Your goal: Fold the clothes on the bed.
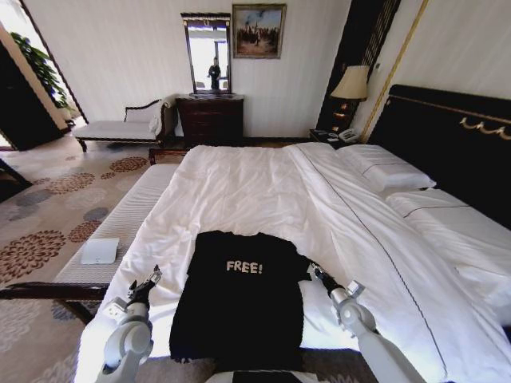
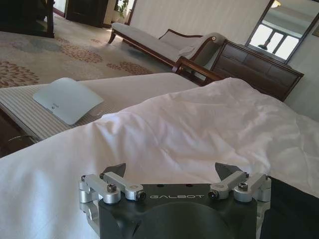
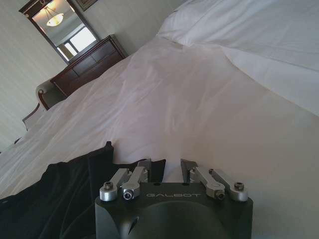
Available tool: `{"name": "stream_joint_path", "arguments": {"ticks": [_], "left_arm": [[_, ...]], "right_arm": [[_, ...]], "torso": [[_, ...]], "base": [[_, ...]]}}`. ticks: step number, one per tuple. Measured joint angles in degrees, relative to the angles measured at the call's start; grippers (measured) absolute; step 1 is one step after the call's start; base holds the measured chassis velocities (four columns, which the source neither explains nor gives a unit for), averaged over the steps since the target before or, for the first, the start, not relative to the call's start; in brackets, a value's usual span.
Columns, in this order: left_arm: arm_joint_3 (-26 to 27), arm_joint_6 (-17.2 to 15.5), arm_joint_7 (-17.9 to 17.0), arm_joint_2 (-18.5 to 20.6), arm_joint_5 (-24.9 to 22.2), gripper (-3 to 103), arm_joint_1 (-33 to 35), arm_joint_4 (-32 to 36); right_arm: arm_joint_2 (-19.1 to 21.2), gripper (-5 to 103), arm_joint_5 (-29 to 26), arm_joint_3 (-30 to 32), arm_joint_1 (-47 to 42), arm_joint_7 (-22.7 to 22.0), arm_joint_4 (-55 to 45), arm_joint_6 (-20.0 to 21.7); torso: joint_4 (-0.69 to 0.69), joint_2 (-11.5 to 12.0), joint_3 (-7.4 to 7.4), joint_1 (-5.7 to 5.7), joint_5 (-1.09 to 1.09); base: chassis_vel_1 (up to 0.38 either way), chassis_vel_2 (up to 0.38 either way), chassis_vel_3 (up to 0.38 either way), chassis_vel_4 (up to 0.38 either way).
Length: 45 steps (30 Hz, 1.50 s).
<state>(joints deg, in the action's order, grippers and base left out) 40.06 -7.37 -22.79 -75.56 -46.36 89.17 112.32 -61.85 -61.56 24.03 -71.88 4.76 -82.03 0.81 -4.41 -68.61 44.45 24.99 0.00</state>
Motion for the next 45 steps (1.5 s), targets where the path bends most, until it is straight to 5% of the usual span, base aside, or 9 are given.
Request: {"name": "stream_joint_path", "arguments": {"ticks": [2, 11, 14, 17, 20, 32, 33, 45], "left_arm": [[0.0, 0.0, 0.0, 0.0, 0.0, 100, 0.0, 0.1], [-0.1, 0.0, -0.1, -0.7, 0.6, 100, 0.1, 0.6], [-0.1, 0.0, -0.1, -0.7, 0.7, 100, 0.2, 0.6], [0.0, 0.0, -0.1, -0.8, 0.8, 100, 0.4, 0.6], [0.2, 0.1, -0.1, -0.8, 0.9, 100, 0.6, 0.6], [0.3, 0.4, -0.1, -0.9, 0.9, 100, 0.7, 0.6], [0.3, 0.5, -0.1, -0.9, 0.9, 100, 0.6, 0.5], [0.1, 0.8, -0.1, -0.7, 0.9, 100, 0.1, -0.4]], "right_arm": [[0.0, 33, 0.0, 0.0, 0.0, 0.1, 0.1, 0.0], [0.1, 71, -0.1, -0.5, 0.9, 0.7, 0.6, 0.0], [-0.1, 74, -0.1, -0.7, 1.2, 0.8, 0.7, 0.0], [-0.3, 71, -0.1, -1.0, 1.6, 0.8, 0.9, 0.0], [-0.5, 53, 0.0, -1.3, 1.8, 0.8, 1.1, 0.0], [-0.8, 15, 0.8, -1.5, 2.1, 0.8, 1.5, -0.2], [-0.8, 5, 0.9, -1.5, 2.0, 0.9, 1.5, -0.3], [-0.7, 0, 1.1, -1.0, 1.1, 1.1, 0.4, -1.4]], "torso": [[0.00, 0.0, 0.00, 0.00, 0.00], [0.00, 0.0, 0.00, 0.00, 0.01], [0.00, 0.0, 0.00, 0.00, 0.00], [0.00, 0.0, 0.00, 0.00, 0.00], [0.00, 0.0, 0.00, 0.00, 0.00], [0.00, 0.0, 0.00, 0.00, 0.00], [0.00, 0.0, 0.00, 0.00, 0.00], [0.00, 0.0, 0.00, 0.00, 0.00]], "base": [[0.000, 0.000, 0.000, 0.000], [0.000, 0.000, 0.000, 0.000], [0.000, 0.000, 0.000, 0.000], [0.000, 0.000, 0.000, 0.000], [0.000, 0.000, 0.000, 0.000], [0.000, 0.000, 0.000, 0.000], [0.000, 0.000, 0.000, 0.000], [0.000, 0.000, 0.000, 0.000]]}}
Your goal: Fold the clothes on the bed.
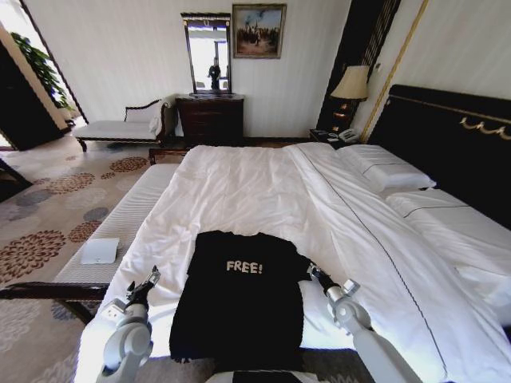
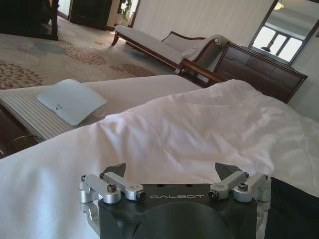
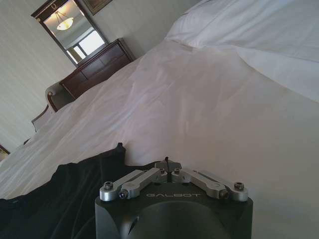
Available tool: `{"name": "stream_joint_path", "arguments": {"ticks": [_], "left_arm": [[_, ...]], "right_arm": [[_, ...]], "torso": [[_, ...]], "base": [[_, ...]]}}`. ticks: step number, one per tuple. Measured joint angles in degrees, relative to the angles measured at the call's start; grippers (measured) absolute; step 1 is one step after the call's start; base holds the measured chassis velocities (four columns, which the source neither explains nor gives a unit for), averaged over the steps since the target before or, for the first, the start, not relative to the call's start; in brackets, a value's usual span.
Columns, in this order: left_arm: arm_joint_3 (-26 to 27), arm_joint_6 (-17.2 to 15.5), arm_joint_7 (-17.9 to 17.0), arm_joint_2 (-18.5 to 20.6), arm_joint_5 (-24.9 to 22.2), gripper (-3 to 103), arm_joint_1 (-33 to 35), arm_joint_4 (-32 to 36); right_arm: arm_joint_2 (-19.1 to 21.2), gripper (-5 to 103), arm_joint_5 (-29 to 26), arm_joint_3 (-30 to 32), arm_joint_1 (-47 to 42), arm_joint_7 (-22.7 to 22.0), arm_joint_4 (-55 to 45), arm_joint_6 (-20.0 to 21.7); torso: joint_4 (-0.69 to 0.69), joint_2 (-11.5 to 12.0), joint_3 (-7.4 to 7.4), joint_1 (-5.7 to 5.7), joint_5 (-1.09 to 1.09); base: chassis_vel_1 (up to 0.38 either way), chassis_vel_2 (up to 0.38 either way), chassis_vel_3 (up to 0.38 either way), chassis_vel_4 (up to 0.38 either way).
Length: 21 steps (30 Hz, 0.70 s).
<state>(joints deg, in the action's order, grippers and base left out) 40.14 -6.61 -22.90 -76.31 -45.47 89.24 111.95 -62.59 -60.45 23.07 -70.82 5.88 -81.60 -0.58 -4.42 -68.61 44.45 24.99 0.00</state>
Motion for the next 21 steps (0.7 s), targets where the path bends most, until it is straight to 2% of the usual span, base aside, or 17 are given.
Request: {"name": "stream_joint_path", "arguments": {"ticks": [11, 21], "left_arm": [[-0.2, 0.3, 0.0, 0.4, -0.5, 100, -0.6, -0.9], [-0.7, 0.3, 0.0, 0.0, -0.4, 100, -0.9, -1.1]], "right_arm": [[2.2, 0, 0.3, 2.5, -2.1, -0.5, -1.5, -0.2], [2.0, 0, 1.1, 3.9, -2.9, -0.5, -1.8, -1.0]], "torso": [[0.00, 0.0, 0.00, 0.00, 0.00], [0.00, 0.0, 0.00, 0.00, 0.00]], "base": [[0.000, 0.000, 0.000, 0.000], [0.000, 0.000, 0.000, 0.000]]}}
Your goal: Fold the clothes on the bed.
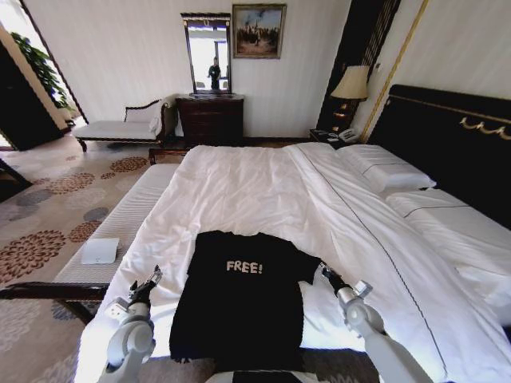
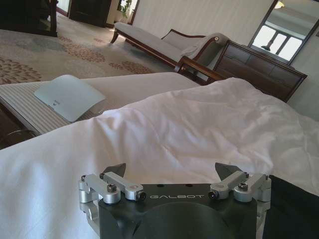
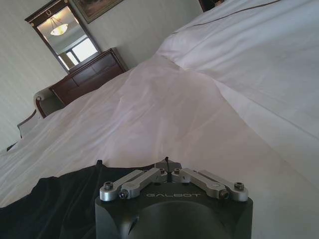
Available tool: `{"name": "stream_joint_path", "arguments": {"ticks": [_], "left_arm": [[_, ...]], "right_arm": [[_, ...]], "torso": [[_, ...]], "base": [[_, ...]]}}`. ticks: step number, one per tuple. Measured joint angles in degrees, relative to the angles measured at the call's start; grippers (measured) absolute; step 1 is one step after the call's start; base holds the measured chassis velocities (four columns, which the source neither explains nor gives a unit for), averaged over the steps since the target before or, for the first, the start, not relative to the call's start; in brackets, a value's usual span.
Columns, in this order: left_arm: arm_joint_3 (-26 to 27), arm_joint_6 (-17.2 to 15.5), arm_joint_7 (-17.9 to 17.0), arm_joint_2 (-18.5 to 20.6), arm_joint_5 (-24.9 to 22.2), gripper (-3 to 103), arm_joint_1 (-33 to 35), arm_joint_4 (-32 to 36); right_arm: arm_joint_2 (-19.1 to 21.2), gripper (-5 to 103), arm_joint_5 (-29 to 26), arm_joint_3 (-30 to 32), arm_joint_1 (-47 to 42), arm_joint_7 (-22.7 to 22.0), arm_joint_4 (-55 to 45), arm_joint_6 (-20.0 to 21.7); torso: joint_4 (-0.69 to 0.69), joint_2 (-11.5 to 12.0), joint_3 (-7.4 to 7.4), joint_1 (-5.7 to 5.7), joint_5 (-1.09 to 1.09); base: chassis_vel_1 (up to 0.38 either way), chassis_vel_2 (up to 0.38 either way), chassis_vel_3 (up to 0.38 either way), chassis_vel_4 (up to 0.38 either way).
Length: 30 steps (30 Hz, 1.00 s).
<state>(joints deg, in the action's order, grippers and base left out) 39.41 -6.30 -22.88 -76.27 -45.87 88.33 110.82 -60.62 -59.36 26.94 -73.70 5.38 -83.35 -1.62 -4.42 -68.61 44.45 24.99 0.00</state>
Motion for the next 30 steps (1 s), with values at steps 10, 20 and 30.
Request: {"name": "stream_joint_path", "arguments": {"ticks": [10, 20, 30], "left_arm": [[0.3, 0.4, 0.1, -0.1, -0.1, 100, 0.4, -0.1], [0.5, 0.6, 0.1, 0.0, 0.0, 100, 0.9, 0.3], [0.6, 0.7, 0.1, 0.0, 0.2, 100, 1.7, 1.4]], "right_arm": [[-0.3, 0, 0.0, 0.9, -0.9, 1.7, -1.4, -1.5], [-1.4, 0, 0.9, 1.5, -2.3, 3.3, -1.9, -3.3], [-1.4, -1, 2.0, 2.2, -2.5, -2.4, -1.4, -2.5]], "torso": [[0.00, 0.0, 0.00, 0.00, 0.00], [0.00, 0.0, 0.00, 0.00, 0.00], [0.00, 0.0, 0.00, 0.00, 0.00]], "base": [[0.000, 0.000, 0.000, 0.000], [0.000, 0.000, 0.000, 0.000], [0.000, 0.000, 0.000, 0.000]]}}
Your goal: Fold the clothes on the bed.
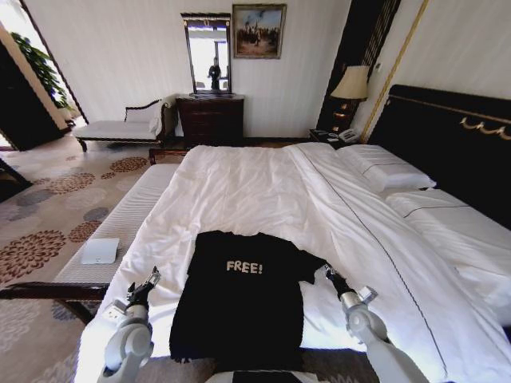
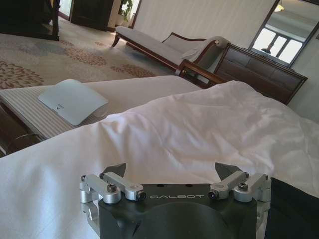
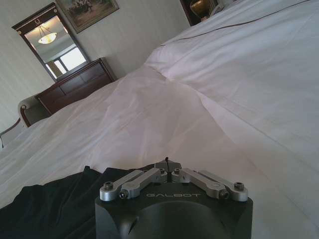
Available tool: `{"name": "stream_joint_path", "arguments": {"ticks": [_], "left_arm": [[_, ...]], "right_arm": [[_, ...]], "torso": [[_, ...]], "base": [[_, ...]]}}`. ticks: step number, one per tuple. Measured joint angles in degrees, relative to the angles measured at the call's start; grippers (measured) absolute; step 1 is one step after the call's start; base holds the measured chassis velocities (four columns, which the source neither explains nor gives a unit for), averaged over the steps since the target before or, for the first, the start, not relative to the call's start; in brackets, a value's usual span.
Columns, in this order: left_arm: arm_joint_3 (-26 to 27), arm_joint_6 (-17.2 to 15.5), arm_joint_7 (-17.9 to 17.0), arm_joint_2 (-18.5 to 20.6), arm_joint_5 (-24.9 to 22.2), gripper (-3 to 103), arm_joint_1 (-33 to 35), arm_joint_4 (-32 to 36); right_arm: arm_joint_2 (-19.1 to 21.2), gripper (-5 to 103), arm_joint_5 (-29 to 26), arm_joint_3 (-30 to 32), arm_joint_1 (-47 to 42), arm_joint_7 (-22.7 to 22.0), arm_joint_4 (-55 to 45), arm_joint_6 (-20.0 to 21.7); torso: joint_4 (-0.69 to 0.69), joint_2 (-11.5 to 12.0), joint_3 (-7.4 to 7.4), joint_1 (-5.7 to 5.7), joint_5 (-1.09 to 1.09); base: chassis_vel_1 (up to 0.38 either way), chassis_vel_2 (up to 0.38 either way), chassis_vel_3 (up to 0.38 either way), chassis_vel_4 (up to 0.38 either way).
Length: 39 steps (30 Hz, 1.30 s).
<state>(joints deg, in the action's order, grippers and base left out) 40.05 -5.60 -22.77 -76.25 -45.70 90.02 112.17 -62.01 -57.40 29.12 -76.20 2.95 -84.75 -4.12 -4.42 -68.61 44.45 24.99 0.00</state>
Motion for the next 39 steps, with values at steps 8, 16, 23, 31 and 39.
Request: {"name": "stream_joint_path", "arguments": {"ticks": [8, 16, 23, 31, 39], "left_arm": [[0.5, 0.5, 0.0, 0.2, 0.0, 100, 1.1, 0.7], [0.6, 1.0, 0.1, 0.0, 0.0, 100, 1.7, 0.9], [0.1, 1.0, 0.2, -0.6, 0.3, 100, 1.7, 1.0], [0.9, 1.4, 0.2, 0.0, 0.1, 100, 2.4, 1.1], [0.6, 1.5, 0.2, -0.1, 0.2, 100, 2.0, 0.6]], "right_arm": [[-0.3, 32, 1.1, 0.4, -3.2, -3.4, -4.4, 1.2], [-0.3, 59, -5.2, 1.4, -11.0, -8.0, -17.4, 6.3], [-2.6, 81, -8.4, 0.7, -12.9, -12.0, -21.4, 10.6], [-4.7, 100, -7.5, -0.6, -12.8, -11.8, -20.1, 10.8], [-5.6, 100, -6.7, -1.6, -10.2, -10.8, -17.9, 9.6]], "torso": [[0.00, 0.0, 0.00, 0.00, 0.00], [-0.01, 0.0, 0.00, 0.00, 0.01], [0.00, 0.0, -0.01, 0.00, 0.01], [0.00, 0.0, 0.00, 0.00, 0.00], [0.00, 0.0, 0.00, 0.00, 0.00]], "base": [[0.000, 0.000, 0.000, 0.000], [0.000, 0.000, 0.000, 0.000], [0.000, 0.000, 0.000, 0.000], [0.000, 0.000, 0.000, 0.000], [0.000, 0.000, 0.000, 0.000]]}}
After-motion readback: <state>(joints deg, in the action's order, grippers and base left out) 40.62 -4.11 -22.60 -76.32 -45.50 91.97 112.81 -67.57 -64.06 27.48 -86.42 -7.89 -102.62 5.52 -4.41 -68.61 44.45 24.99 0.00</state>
